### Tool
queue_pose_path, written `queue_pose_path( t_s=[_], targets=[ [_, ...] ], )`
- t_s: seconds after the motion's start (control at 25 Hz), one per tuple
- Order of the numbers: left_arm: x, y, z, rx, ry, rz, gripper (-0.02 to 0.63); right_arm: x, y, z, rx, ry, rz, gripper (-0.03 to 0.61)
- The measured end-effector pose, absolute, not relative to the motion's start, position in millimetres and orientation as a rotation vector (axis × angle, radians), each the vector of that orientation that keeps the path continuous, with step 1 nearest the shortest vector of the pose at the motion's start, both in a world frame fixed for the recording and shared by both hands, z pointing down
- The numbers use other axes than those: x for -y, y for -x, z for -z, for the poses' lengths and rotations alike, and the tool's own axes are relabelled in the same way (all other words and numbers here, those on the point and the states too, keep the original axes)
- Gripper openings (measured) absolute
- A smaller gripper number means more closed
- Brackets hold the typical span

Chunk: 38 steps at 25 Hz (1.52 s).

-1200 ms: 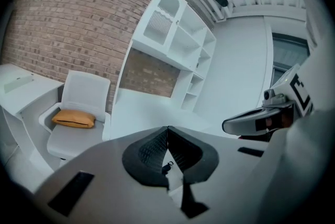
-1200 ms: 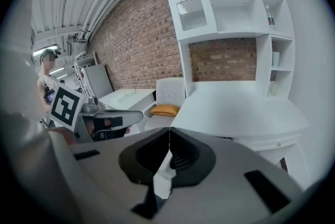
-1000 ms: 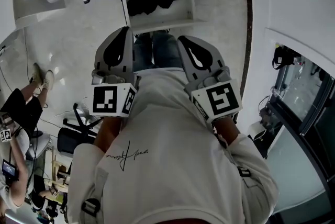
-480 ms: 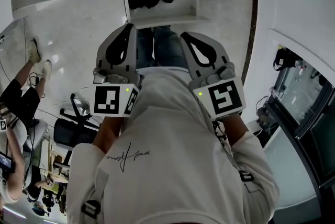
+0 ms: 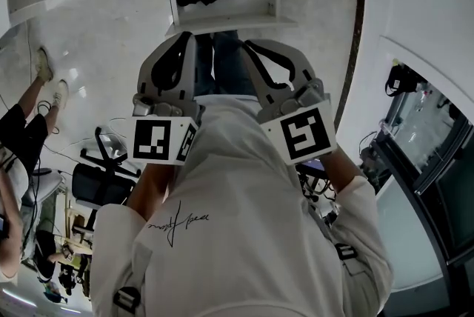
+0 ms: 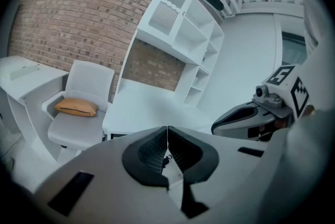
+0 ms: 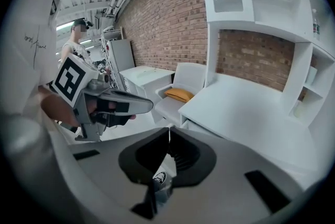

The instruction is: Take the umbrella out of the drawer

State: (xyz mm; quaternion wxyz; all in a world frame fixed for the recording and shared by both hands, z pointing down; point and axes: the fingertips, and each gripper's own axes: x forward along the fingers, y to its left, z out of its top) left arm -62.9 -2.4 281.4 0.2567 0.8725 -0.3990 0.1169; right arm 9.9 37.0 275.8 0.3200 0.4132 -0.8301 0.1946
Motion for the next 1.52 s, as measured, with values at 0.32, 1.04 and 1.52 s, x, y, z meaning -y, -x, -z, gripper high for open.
queue_pose_path(
  t_s=[0.32,1.04,1.52],
  targets=[
    [2.3,61.8,-288.2,1.080,-2.354,-0.351,0.017,-25.6,-17.1,-287.4,2.173,-1.025,-0.454,0.026],
    [5.9,51.8,-317.9,1.081,-2.276,-0.407,0.017,-14.7,-20.4,-345.2,2.170,-0.821,-0.439,0.028],
    [7.0,43.3,-335.2,1.080,-2.255,-0.439,0.017,-11.7,-25.1,-383.3,2.146,-0.729,-0.459,0.028]
  ],
)
